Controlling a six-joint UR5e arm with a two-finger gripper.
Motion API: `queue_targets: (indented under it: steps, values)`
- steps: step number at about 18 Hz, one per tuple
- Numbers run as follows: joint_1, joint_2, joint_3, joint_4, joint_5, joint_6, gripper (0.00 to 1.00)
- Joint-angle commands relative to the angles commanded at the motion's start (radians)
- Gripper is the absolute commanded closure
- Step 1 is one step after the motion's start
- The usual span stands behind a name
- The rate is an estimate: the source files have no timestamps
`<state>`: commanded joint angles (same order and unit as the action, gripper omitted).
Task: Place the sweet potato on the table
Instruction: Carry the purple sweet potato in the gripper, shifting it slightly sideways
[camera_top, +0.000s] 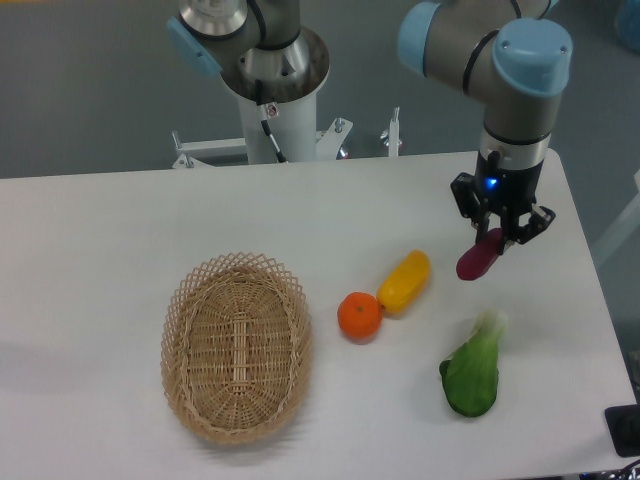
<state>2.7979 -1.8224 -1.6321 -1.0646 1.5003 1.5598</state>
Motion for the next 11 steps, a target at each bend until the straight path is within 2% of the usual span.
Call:
queue_targets:
  steps: [4, 8, 11]
  values:
    - [0.005, -0.009, -0.005, 0.018, -0.002, 0.013, 0.75]
    - [0.034, -0.077, -0.021, 0.113, 0.002, 0.045, 0.75]
    - [0.064, -0.109, -0.049, 0.17, -0.002, 0.126, 0.75]
